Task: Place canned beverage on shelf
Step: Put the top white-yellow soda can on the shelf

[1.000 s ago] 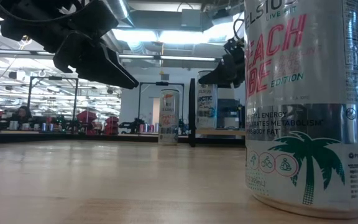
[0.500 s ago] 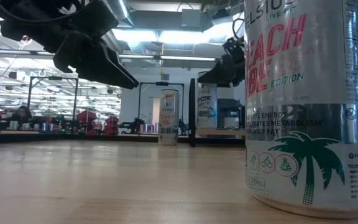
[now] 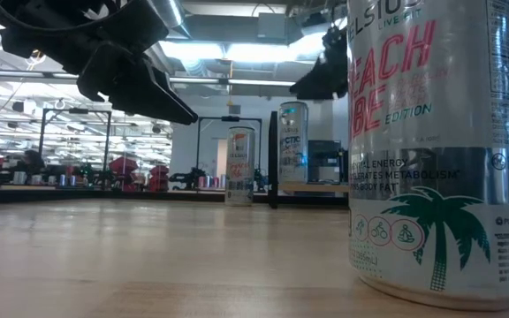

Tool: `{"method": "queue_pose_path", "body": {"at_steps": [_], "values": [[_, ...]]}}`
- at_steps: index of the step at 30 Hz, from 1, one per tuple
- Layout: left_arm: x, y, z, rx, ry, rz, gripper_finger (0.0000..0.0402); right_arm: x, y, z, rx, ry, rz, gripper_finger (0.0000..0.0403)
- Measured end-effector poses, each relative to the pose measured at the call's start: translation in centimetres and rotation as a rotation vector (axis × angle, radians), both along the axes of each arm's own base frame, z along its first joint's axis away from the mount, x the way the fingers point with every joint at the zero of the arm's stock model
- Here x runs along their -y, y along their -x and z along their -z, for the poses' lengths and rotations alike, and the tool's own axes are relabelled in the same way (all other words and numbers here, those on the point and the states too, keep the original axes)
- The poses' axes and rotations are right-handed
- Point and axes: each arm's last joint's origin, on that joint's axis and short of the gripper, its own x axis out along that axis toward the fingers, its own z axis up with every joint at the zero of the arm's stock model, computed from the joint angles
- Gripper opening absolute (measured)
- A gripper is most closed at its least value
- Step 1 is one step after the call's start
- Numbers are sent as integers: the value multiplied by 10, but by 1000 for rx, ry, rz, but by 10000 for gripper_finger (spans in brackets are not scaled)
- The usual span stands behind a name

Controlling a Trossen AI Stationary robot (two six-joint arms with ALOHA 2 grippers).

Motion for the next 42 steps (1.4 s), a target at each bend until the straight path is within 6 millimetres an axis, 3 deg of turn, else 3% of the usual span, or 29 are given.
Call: {"method": "queue_pose_path", "body": {"at_steps": [4, 10, 15, 19, 27, 32, 37, 42], "values": [[0, 0, -1, 5, 8, 12, 286, -24, 8, -19, -34, -26, -92, 366], [3, -3, -3, 38, 43, 70, 286, -86, 12, -33, -43, -85, -335, 366], [6, -10, 1, 68, 71, 130, 286, -140, 8, -27, -88, -124, -524, 366], [8, -16, 6, 79, 46, 152, 286, -173, 5, -10, -161, -89, -504, 366], [8, -23, 13, 108, 56, 174, 286, -216, -1, 31, -286, -157, -542, 366], [8, -25, 14, 122, 60, 175, 286, -234, 2, 43, -318, -182, -553, 366], [7, -25, 13, 128, 55, 162, 286, -238, 2, 47, -306, -127, -440, 366], [-3, -27, 13, 142, 52, 66, 286, -229, 0, 70, -291, -43, -292, 366]]}}
